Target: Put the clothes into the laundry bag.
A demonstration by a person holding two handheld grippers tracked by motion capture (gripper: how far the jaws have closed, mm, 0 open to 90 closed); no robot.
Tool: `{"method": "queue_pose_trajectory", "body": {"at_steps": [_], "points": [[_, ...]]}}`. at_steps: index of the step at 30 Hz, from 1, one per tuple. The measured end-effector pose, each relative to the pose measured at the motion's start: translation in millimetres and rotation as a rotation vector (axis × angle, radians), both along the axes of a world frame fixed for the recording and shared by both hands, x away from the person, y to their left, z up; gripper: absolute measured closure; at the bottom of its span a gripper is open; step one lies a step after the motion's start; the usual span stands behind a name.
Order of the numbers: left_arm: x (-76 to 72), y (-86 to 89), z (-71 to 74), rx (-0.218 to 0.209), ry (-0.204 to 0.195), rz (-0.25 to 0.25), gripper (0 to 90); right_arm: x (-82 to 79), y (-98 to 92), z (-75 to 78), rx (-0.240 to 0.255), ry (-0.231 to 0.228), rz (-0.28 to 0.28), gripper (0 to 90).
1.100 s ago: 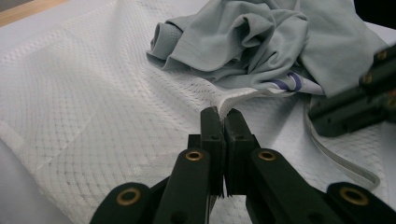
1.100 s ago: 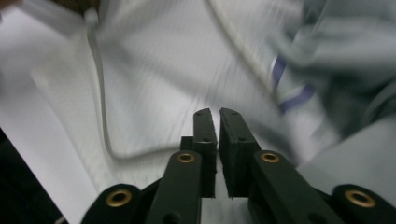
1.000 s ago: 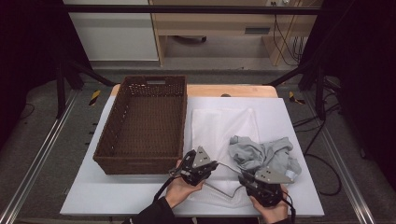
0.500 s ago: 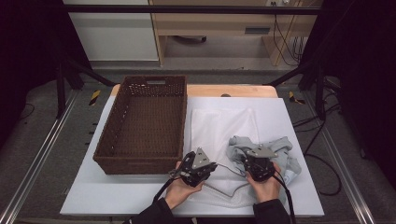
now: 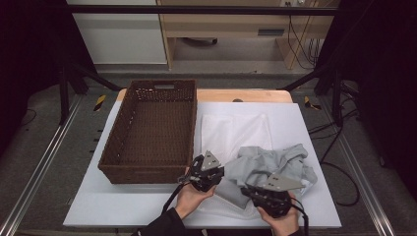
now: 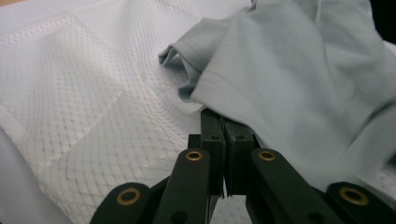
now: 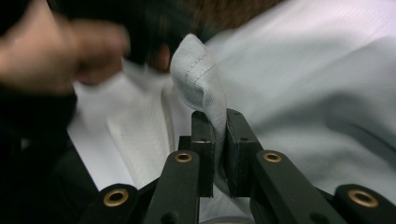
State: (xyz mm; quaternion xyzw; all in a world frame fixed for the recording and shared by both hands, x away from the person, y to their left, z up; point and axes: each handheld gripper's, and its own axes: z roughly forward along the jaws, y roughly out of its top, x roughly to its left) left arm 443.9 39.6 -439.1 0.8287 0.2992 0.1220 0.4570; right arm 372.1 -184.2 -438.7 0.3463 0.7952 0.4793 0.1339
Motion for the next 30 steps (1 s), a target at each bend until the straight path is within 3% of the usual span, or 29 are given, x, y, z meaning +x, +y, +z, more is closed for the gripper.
{"method": "queue_pose_trajectory", "body": {"at_steps": [5,7,11,14,18,21,26,30], "points": [[-3.8,-0.9,8.1,-0.01,-0.033,-0.014,88.2,18.9,22.2,-36.0,-0.096,0.097,-0.014,82.9],[-6.2,0.1,9.0,-0.005,-0.04,-0.022,88.1,28.1,26.0,-45.5,-0.15,0.093,-0.069,81.7],[-8.4,3.5,5.5,0.005,-0.038,-0.02,88.1,37.6,30.4,-50.1,-0.144,0.053,-0.13,78.2],[-8.4,6.2,1.2,0.009,-0.034,-0.021,88.1,39.0,31.2,-51.1,-0.132,0.052,-0.132,71.3],[-8.2,6.3,1.2,0.01,-0.041,-0.024,88.1,29.7,27.1,-44.9,-0.121,0.036,-0.091,56.5],[-8.8,7.0,1.1,0.015,-0.043,-0.024,88.1,17.0,16.1,-31.2,-0.078,0.022,-0.081,47.5],[-10.8,9.9,-2.6,0.03,-0.039,-0.022,88.0,6.2,-12.4,-4.7,-0.041,-0.058,-0.173,42.2],[-11.2,10.0,-2.9,0.031,-0.036,-0.023,88.0,18.3,-29.9,7.6,-0.041,-0.108,-0.295,36.0]]}}
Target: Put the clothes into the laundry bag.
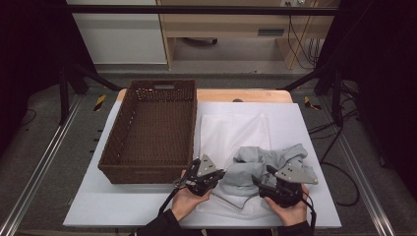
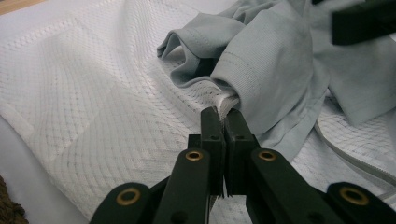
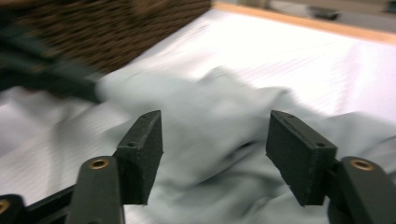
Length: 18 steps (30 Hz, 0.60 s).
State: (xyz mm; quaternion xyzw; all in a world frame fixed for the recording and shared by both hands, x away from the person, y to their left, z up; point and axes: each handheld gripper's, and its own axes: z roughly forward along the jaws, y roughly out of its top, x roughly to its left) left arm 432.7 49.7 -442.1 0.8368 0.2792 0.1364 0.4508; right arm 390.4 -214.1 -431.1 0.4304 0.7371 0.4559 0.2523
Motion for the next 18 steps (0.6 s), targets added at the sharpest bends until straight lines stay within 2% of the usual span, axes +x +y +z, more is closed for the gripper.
{"method": "queue_pose_trajectory", "body": {"at_steps": [2,4,7,8,10,11,13,16,18], "points": [[-0.7,-1.0,0.1,0.013,-0.002,-0.003,88.0,13.2,-3.3,0.5,0.002,0.012,-0.03,33.3],[-1.7,-1.1,-0.5,0.032,-0.004,-0.008,88.0,25.1,-2.1,-2.0,0.024,0.037,-0.028,34.7],[-2.0,2.0,-2.3,0.012,0.007,-0.006,87.9,39.1,5.6,-11.7,0.03,0.121,0.014,53.0],[-1.8,2.2,-3.9,0.018,0.009,-0.008,87.9,40.0,8.0,-14.9,0.024,0.133,0.029,59.5],[-1.6,1.8,-5.8,0.025,0.009,-0.006,87.9,39.3,11.3,-18.3,-0.016,0.174,0.054,78.9],[-1.1,1.7,-6.0,0.021,0.011,-0.005,87.9,37.7,10.8,-17.9,-0.022,0.176,0.066,84.4],[-0.6,1.5,-5.3,0.018,0.01,-0.002,87.9,31.0,7.0,-12.4,-0.003,0.159,0.071,86.2],[0.5,2.0,-3.5,0.009,0.009,0.01,88.0,15.7,0.8,0.9,0.048,0.092,0.105,86.4],[1.1,2.7,-2.4,-0.002,0.018,0.018,88.0,2.5,1.9,7.3,0.079,0.05,0.157,86.3]]}}
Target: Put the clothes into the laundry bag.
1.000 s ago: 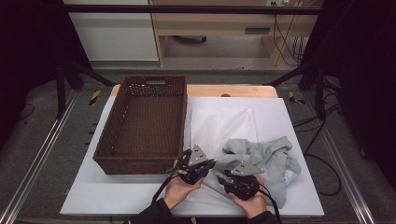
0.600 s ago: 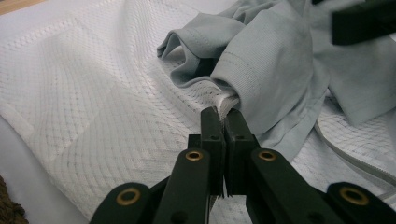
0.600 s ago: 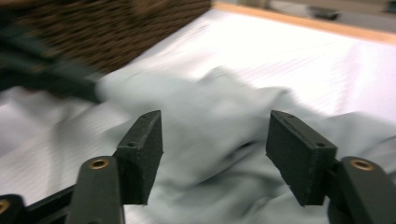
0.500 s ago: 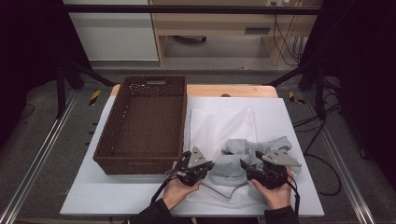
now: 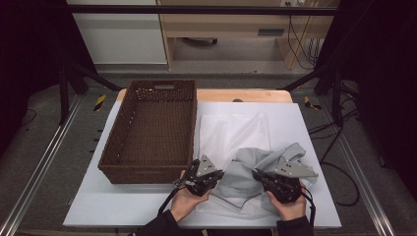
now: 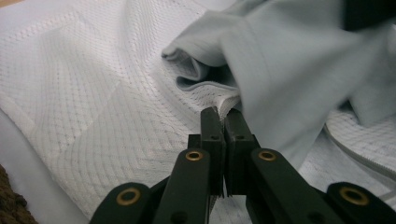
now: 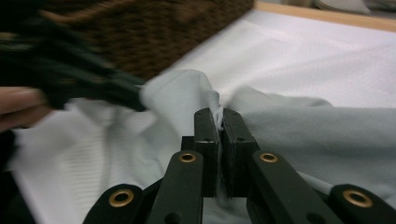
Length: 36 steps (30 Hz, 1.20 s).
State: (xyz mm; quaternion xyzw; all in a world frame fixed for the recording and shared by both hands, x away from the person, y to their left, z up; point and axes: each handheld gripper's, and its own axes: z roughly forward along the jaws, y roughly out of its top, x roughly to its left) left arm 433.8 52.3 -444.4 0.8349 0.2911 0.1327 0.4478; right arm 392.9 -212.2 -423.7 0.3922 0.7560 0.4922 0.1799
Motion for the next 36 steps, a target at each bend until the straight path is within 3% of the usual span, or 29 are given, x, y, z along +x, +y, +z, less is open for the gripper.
{"method": "queue_pose_trajectory", "body": {"at_steps": [2,5,9,12,16,17,19,22,24,27,30,33,36], "points": [[0.1,0.9,1.5,-0.009,0.003,0.003,88.0,-11.4,7.9,-1.6,0.027,0.003,0.058,86.2],[-1.5,1.5,5.6,-0.017,-0.003,0.002,88.0,-20.2,29.9,-17.9,-0.036,0.041,0.124,85.9],[-4.5,2.3,13.9,-0.047,-0.024,-0.01,88.0,-8.4,54.6,-43.0,-0.101,0.105,0.143,86.0],[-6.4,1.1,16.5,-0.053,-0.043,-0.025,88.0,9.0,63.7,-55.4,-0.123,0.124,0.092,85.9],[-5.4,-1.8,12.4,-0.031,-0.042,-0.026,88.0,30.0,69.7,-61.9,-0.149,0.078,-0.046,85.6],[-4.8,-2.2,10.6,-0.023,-0.04,-0.024,87.9,33.7,69.9,-63.6,-0.144,0.076,-0.054,85.4],[-2.8,-1.8,6.4,-0.018,-0.031,-0.016,87.9,38.4,70.5,-64.3,-0.131,0.097,-0.062,83.4],[-1.3,0.1,4.3,-0.016,-0.028,-0.007,87.9,34.8,67.8,-59.8,-0.115,0.115,-0.02,73.9],[-0.7,2.1,4.4,-0.018,-0.026,-0.001,87.9,28.3,64.2,-49.9,-0.092,0.122,0.011,70.5],[-0.1,3.5,3.8,-0.016,-0.027,0.002,87.9,16.5,51.8,-26.8,-0.062,0.083,0.044,68.2],[-0.1,2.7,2.7,-0.013,-0.025,-0.001,87.9,13.8,29.7,-5.0,-0.046,0.01,-0.034,61.6],[-0.3,2.1,2.4,-0.01,-0.029,-0.004,87.9,22.9,8.2,-1.2,-0.115,-0.035,-0.218,37.5],[0.1,2.4,2.0,-0.011,-0.027,-0.004,88.0,36.3,-5.7,-15.1,-0.124,0.034,-0.27,34.1]]}}
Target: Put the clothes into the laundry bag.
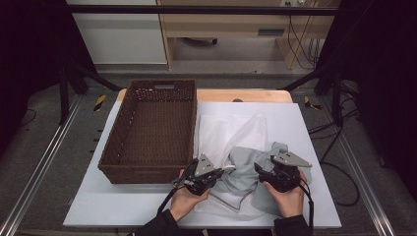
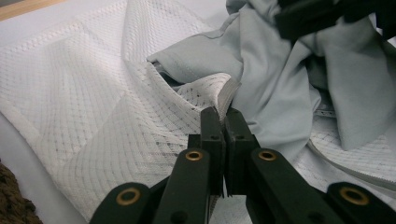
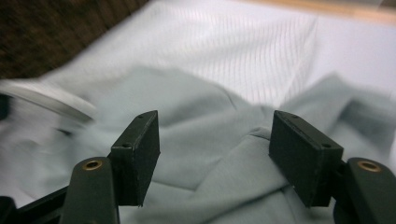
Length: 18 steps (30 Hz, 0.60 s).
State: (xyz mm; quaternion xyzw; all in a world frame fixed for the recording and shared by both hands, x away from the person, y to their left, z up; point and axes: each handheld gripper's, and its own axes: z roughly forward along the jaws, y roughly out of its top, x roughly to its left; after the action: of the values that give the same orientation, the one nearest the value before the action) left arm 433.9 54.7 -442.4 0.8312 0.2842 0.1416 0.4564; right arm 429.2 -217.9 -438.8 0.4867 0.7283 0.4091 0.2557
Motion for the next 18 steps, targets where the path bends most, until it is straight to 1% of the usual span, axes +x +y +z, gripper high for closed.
{"method": "queue_pose_trajectory", "body": {"at_steps": [1,2,3,4,5,6,7,8,9,10,11,13,14,16,17,18], "points": [[0.2,-0.1,-0.2,0.001,0.0,0.0,88.0,3.7,-1.3,-6.5,-0.001,0.03,0.0,35.5],[0.2,-0.2,-0.6,0.002,0.001,0.0,87.9,6.9,-0.8,-12.5,-0.012,0.058,0.007,38.9],[0.2,-0.4,-1.0,0.003,0.002,-0.001,88.0,9.0,1.2,-17.4,-0.03,0.085,0.015,44.9],[0.3,-0.7,-1.5,0.002,0.003,-0.001,87.9,10.8,4.0,-21.9,-0.057,0.098,0.014,51.4],[0.6,-0.8,-1.9,0.002,0.006,-0.002,88.0,12.9,5.9,-25.6,-0.094,0.105,0.013,58.9],[0.8,-1.0,-2.7,0.004,0.008,-0.001,87.9,14.4,7.5,-28.3,-0.127,0.118,0.007,68.9],[1.0,-1.1,-3.0,0.007,0.009,-0.001,87.9,16.2,8.4,-31.1,-0.146,0.131,0.007,78.1],[1.2,-1.1,-3.5,0.009,0.01,0.0,88.0,17.0,8.3,-32.0,-0.157,0.144,0.003,84.4],[1.4,-1.0,-3.9,0.011,0.012,0.0,87.9,18.0,7.4,-33.0,-0.165,0.148,-0.001,87.4],[1.5,-0.9,-3.9,0.013,0.012,0.0,88.0,18.0,5.2,-32.0,-0.151,0.157,0.004,87.9],[1.6,-0.7,-3.9,0.014,0.012,0.0,87.9,17.4,3.8,-30.9,-0.141,0.154,0.003,88.1],[2.0,-0.4,-3.8,0.011,0.013,0.001,87.9,14.2,0.0,-25.1,-0.109,0.13,-0.002,88.2],[2.3,-0.2,-4.0,0.011,0.015,0.001,87.9,11.5,-2.0,-20.9,-0.07,0.116,0.004,88.3],[2.6,0.0,-4.3,0.008,0.019,0.003,87.9,6.1,-6.5,-11.3,0.006,0.07,0.047,88.3],[2.6,0.0,-4.3,0.008,0.018,0.004,87.9,2.5,-7.0,-5.8,0.039,0.05,0.068,88.3],[2.3,-0.2,-4.2,0.01,0.017,0.004,87.9,-1.3,-5.8,-0.2,0.057,0.031,0.088,88.3]]}}
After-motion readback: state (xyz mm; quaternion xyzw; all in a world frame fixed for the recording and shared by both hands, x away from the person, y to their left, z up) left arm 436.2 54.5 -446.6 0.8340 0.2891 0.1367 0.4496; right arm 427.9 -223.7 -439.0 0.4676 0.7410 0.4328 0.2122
